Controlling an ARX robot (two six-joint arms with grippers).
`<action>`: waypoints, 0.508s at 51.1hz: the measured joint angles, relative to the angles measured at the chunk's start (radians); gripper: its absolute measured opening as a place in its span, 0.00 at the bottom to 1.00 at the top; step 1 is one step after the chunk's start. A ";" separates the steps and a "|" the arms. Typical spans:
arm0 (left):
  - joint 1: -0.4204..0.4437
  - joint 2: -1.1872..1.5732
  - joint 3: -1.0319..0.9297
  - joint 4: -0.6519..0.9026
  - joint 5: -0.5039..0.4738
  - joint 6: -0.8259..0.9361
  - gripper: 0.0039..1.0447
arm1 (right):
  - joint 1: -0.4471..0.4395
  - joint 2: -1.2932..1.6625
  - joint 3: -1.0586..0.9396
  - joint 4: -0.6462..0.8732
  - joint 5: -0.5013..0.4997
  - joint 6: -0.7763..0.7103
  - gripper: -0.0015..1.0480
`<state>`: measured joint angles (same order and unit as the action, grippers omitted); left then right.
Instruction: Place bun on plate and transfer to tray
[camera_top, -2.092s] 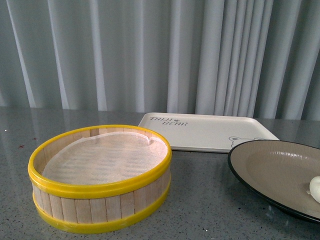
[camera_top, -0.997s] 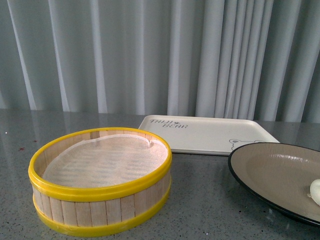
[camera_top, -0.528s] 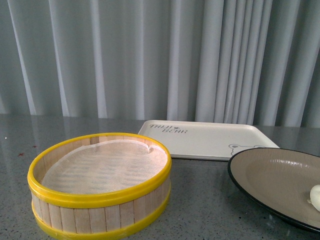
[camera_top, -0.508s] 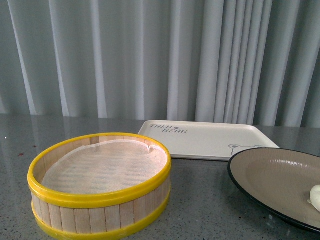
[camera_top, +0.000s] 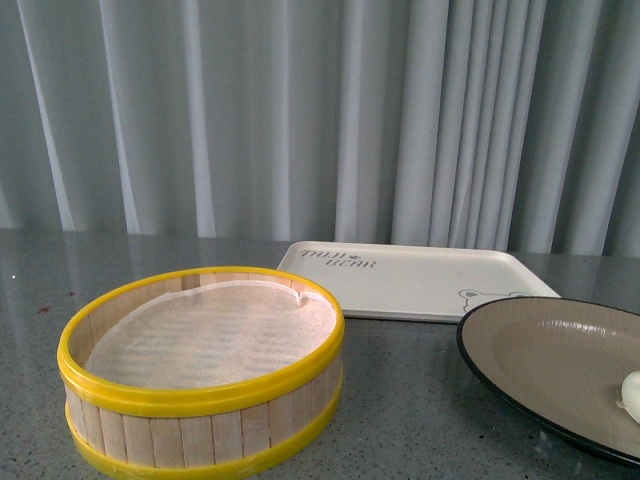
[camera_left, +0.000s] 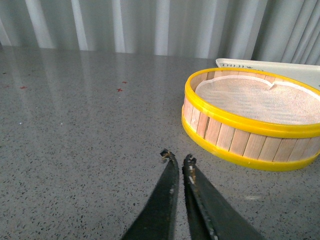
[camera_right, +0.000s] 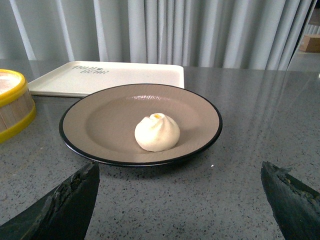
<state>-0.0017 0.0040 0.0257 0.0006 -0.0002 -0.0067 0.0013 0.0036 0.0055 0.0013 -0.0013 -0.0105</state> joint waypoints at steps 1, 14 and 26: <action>0.000 0.000 0.000 0.000 0.000 0.000 0.12 | 0.000 0.000 0.000 0.000 0.000 0.000 0.92; 0.000 0.000 0.000 0.000 0.000 0.000 0.52 | 0.000 0.000 0.000 0.000 0.000 0.000 0.92; 0.000 0.000 0.000 0.000 0.000 0.000 0.88 | 0.000 0.000 0.000 0.000 0.000 0.000 0.92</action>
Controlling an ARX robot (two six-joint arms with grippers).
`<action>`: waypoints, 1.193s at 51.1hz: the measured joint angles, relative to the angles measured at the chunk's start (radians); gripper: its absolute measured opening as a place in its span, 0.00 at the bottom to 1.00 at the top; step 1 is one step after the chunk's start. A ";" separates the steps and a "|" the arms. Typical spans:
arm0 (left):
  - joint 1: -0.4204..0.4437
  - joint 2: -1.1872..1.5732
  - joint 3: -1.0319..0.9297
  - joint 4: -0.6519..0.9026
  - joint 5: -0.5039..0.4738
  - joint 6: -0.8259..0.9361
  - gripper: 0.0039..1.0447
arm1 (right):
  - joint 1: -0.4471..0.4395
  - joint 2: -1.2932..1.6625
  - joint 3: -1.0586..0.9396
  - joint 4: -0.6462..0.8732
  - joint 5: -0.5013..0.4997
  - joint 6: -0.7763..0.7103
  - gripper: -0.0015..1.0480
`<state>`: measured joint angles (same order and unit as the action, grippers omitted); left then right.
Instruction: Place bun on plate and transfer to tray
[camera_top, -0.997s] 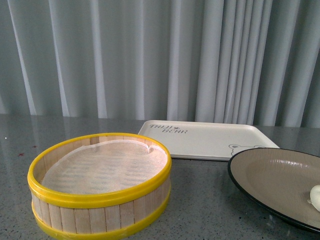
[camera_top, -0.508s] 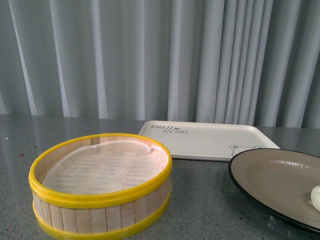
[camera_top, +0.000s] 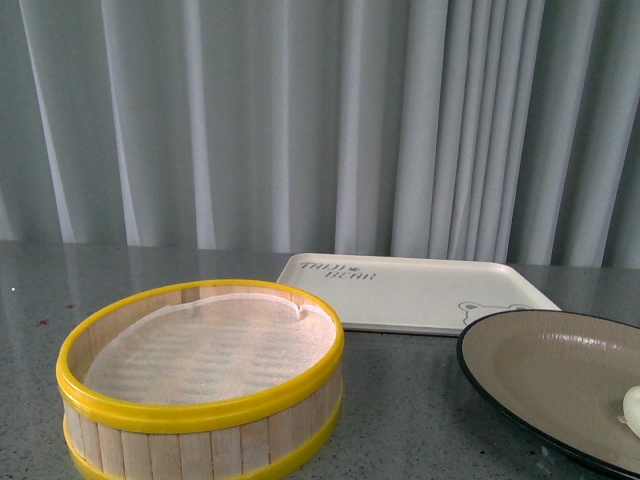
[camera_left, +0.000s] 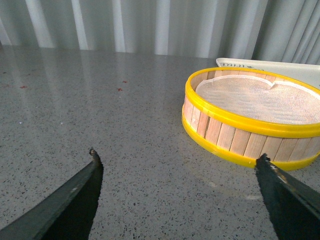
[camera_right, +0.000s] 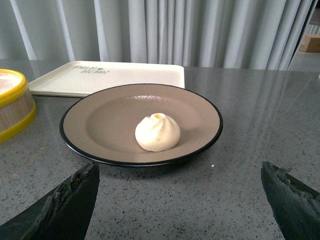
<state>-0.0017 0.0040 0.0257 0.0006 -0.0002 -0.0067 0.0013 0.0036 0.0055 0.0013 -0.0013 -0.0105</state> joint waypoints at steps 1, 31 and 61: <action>0.000 0.000 0.000 0.000 0.000 0.000 0.91 | 0.000 0.000 0.000 0.000 0.000 0.000 0.92; 0.000 0.000 0.000 0.000 -0.003 0.002 0.94 | 0.089 0.197 0.064 0.007 0.403 0.057 0.92; 0.000 0.000 0.000 0.000 0.000 0.002 0.94 | 0.061 0.721 0.288 0.045 -0.018 -1.306 0.92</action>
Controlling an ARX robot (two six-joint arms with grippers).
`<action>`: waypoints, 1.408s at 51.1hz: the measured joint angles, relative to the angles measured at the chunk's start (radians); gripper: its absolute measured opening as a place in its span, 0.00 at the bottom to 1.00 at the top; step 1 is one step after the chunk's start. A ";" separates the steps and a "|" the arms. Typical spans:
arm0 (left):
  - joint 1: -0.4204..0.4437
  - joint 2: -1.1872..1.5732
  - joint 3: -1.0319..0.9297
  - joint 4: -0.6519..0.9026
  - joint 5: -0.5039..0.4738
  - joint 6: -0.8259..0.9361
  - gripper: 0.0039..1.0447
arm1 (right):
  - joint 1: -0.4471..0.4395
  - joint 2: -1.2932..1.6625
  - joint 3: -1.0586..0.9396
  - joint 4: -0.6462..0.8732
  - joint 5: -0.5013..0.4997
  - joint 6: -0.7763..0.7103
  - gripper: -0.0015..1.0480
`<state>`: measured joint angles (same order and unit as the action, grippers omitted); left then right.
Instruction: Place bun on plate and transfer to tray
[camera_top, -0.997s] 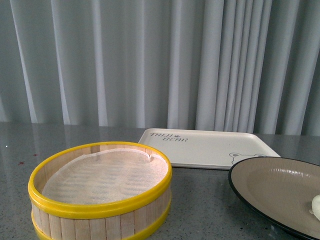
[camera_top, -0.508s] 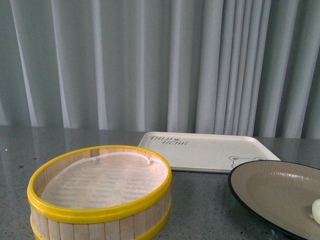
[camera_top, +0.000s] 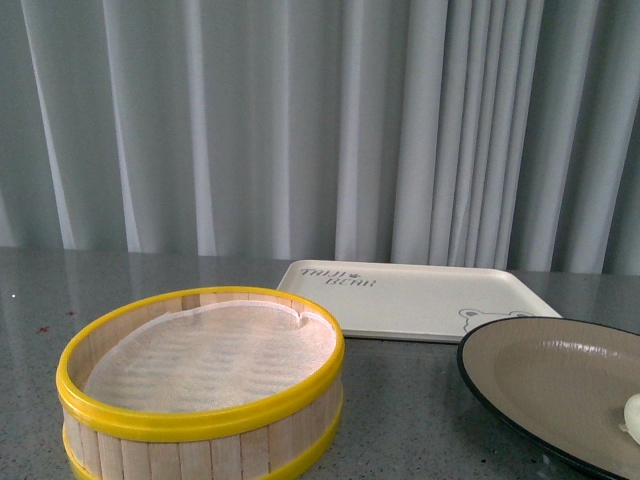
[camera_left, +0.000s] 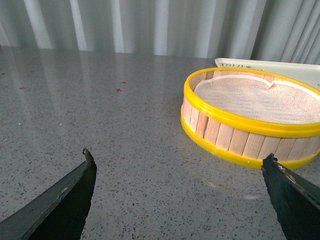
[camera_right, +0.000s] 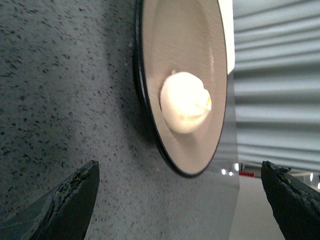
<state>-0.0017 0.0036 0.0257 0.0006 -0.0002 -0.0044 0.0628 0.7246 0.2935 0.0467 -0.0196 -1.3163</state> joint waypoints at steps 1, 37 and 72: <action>0.000 0.000 0.000 0.000 0.000 0.000 0.94 | 0.003 0.015 0.002 0.005 -0.008 -0.011 0.92; 0.000 0.000 0.000 0.000 0.000 0.000 0.94 | 0.073 0.404 0.081 0.298 -0.091 -0.158 0.92; 0.000 0.000 0.000 0.000 0.000 0.000 0.94 | 0.051 0.420 0.079 0.298 -0.095 -0.144 0.11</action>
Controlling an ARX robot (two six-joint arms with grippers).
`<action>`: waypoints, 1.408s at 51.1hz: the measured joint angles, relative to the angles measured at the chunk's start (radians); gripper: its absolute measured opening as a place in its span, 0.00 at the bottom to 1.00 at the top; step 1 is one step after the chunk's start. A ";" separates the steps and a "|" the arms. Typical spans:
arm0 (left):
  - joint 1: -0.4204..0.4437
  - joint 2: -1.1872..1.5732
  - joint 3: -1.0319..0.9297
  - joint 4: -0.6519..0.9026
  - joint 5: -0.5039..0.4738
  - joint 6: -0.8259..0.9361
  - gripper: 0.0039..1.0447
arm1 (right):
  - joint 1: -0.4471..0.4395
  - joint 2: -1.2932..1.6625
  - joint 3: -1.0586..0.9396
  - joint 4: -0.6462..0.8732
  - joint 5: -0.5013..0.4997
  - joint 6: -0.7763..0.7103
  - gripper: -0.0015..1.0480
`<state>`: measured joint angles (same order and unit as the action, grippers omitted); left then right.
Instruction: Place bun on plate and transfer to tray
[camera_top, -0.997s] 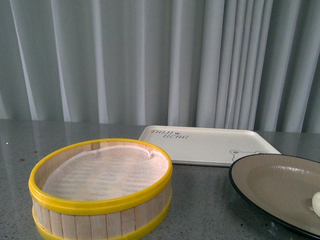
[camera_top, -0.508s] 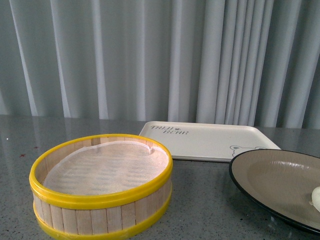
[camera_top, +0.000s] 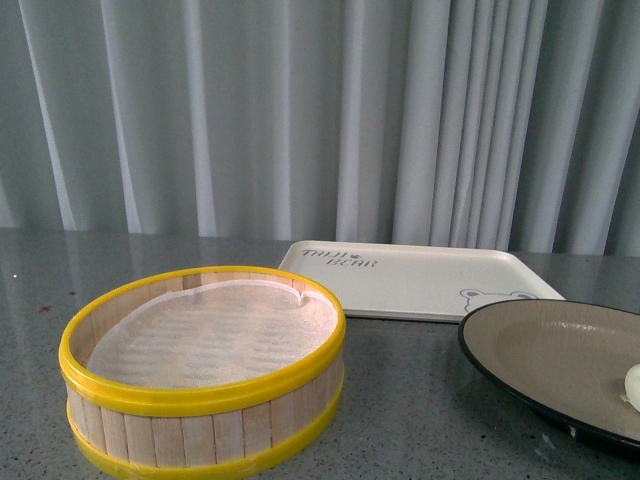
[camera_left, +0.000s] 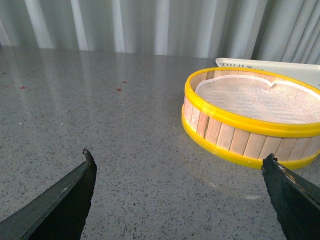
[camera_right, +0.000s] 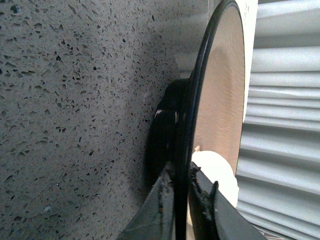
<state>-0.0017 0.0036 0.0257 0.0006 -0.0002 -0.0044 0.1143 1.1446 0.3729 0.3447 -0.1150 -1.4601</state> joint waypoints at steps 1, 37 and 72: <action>0.000 0.000 0.000 0.000 0.000 0.000 0.94 | -0.002 -0.005 -0.003 -0.001 0.000 0.000 0.08; 0.000 0.000 0.000 0.000 0.000 0.000 0.94 | -0.097 -0.125 0.003 0.040 -0.133 -0.129 0.02; 0.000 0.000 0.000 0.000 0.000 0.000 0.94 | -0.206 0.432 0.594 -0.041 -0.350 -0.133 0.02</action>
<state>-0.0017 0.0036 0.0257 0.0006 -0.0002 -0.0044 -0.0914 1.5764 0.9665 0.3035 -0.4652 -1.5929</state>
